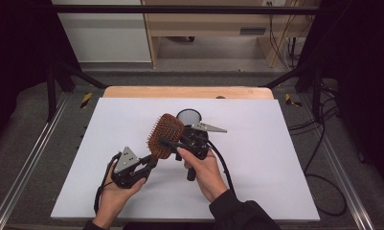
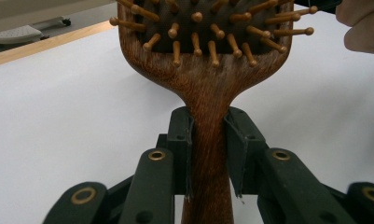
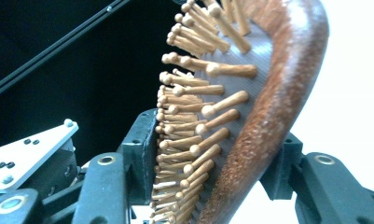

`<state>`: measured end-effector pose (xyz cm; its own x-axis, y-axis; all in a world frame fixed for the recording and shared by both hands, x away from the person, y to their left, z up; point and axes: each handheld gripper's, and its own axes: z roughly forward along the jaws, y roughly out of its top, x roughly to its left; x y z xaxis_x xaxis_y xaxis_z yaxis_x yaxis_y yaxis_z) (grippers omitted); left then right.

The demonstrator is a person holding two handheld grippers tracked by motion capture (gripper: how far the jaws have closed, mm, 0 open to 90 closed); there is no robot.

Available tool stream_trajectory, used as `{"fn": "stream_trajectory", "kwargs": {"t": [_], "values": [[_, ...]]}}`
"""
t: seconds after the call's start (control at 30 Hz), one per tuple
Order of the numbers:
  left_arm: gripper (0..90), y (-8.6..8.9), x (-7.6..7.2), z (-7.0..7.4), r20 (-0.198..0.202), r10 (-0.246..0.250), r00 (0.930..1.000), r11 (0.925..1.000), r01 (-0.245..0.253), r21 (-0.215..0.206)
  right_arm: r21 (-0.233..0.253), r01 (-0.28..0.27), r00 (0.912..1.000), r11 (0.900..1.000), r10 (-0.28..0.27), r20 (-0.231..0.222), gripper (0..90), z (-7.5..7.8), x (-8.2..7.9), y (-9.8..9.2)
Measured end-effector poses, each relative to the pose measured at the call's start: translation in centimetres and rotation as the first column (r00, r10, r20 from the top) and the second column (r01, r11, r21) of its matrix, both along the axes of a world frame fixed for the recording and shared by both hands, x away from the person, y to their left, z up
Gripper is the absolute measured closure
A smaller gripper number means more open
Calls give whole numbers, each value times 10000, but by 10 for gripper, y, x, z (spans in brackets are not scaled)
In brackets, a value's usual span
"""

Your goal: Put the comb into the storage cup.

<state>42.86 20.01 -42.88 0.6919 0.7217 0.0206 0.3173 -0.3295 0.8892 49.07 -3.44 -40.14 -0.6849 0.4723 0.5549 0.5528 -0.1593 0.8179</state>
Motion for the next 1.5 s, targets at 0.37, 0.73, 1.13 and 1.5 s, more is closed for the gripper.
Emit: {"fn": "stream_trajectory", "kwargs": {"t": [0.37, 0.73, 1.13, 1.5], "values": [[722, 2, 2, -3, 10, 203, 9998, 9990, -202, -411, -300, 17, 9997, 9995, -9, 254, 532, 11, -3, 8], [598, 9, 3, -3, 141, 555, 9984, 9933, -538, -1026, -476, 208, 9990, 9987, -189, 400, 537, 21, 4, 4], [229, 29, -5, 0, 589, 1605, 9853, 9766, -1499, -1543, -813, 865, 9953, 9929, -827, 497, 535, 36, 27, -14], [63, 52, -1, -2, 694, 2235, 9722, 9576, -2057, -2019, -833, 1080, 9935, 9906, -1045, 454, 534, 48, 43, -18]]}}
